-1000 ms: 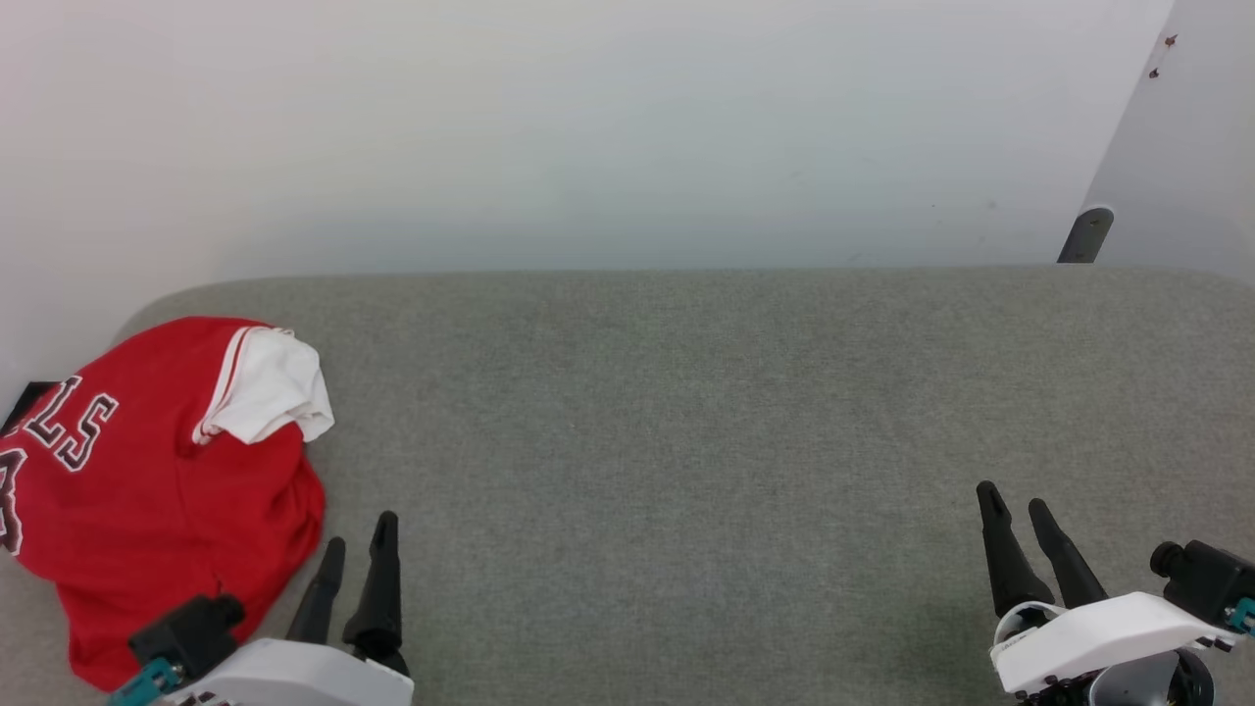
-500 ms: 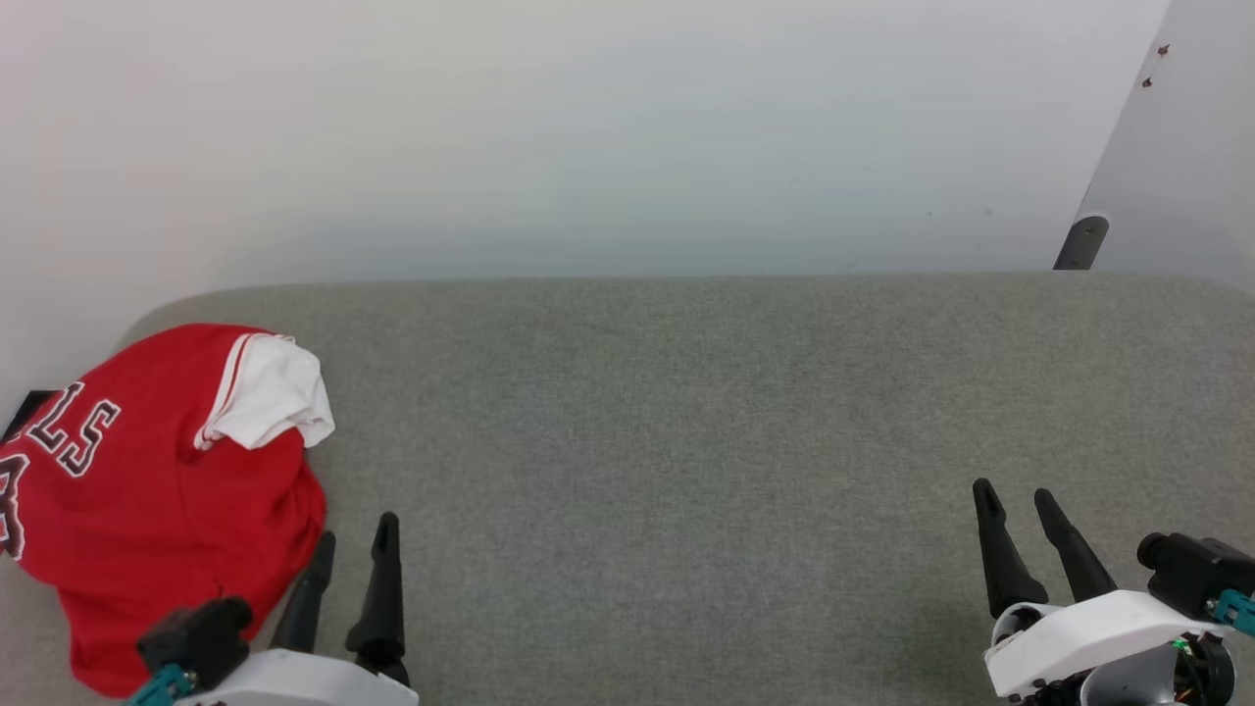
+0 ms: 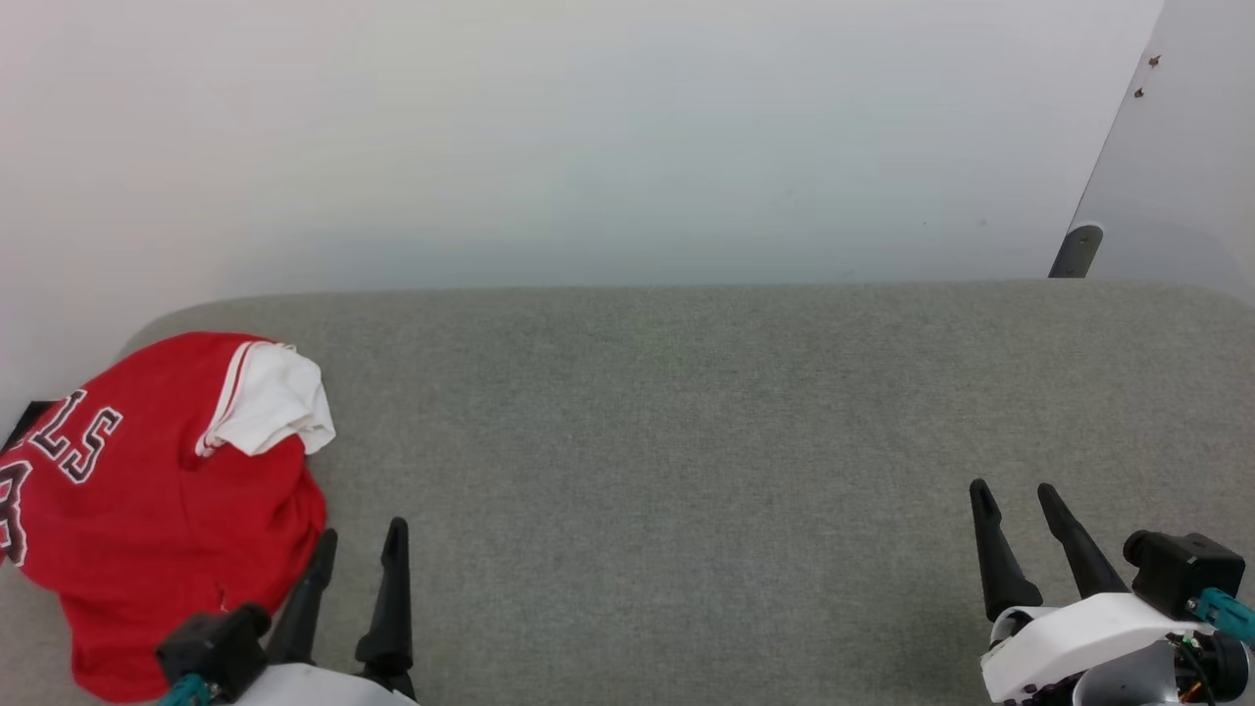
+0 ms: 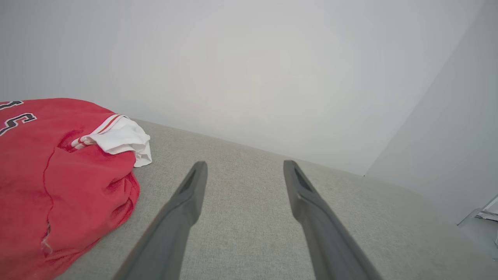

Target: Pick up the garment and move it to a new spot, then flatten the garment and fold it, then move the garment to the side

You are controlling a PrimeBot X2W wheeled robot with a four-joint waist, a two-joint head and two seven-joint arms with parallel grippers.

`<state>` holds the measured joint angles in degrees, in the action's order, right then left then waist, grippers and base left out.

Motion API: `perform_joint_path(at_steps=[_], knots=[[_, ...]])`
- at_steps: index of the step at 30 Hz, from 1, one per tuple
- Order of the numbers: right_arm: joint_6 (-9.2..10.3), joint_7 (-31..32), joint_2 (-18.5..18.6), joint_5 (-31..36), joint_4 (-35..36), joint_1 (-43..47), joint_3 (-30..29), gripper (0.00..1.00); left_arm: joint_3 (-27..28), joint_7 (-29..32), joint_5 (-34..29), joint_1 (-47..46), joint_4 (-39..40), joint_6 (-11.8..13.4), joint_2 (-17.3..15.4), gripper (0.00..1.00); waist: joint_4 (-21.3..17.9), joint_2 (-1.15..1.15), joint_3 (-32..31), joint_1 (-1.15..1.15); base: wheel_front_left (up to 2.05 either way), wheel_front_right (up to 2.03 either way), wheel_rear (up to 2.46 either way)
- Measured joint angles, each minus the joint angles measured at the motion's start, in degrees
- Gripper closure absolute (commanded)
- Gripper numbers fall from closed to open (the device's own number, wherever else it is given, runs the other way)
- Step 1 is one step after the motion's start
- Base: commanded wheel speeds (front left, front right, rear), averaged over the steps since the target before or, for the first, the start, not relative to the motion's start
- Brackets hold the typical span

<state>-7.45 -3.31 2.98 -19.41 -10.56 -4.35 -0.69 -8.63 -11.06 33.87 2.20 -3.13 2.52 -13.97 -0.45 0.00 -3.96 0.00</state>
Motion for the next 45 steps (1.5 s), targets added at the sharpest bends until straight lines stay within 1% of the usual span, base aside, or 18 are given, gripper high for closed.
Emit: perform_joint_path(at_steps=[11,32,37,45], knots=[[0.0,-0.57,-0.01,4.95,0.86,0.27,-0.25,0.0,-0.77,-1.21,-4.41,0.75,0.99,0.01,-0.77,0.0,-0.03,0.0,-0.76,0.0,0.0,0.0,0.0],[-0.01,-1.59,-0.01,13.99,2.16,0.61,-0.15,0.0,-2.52,-3.57,-11.98,1.97,2.58,1.0,-2.31,0.0,-0.13,0.0,-1.91,0.0,0.0,0.0,0.0],[-0.01,-1.8,0.0,16.1,2.5,0.98,-0.13,0.0,-2.94,-4.04,-13.35,2.2,2.72,1.02,-2.65,0.0,-0.18,0.0,-2.16,0.0,0.0,0.0,0.0],[-0.01,-1.81,-0.01,16.06,2.61,1.1,-0.14,0.0,-3.1,-4.07,-12.78,2.29,2.27,0.73,-2.87,0.0,-0.14,0.0,-2.19,0.0,0.0,0.0,0.0]])
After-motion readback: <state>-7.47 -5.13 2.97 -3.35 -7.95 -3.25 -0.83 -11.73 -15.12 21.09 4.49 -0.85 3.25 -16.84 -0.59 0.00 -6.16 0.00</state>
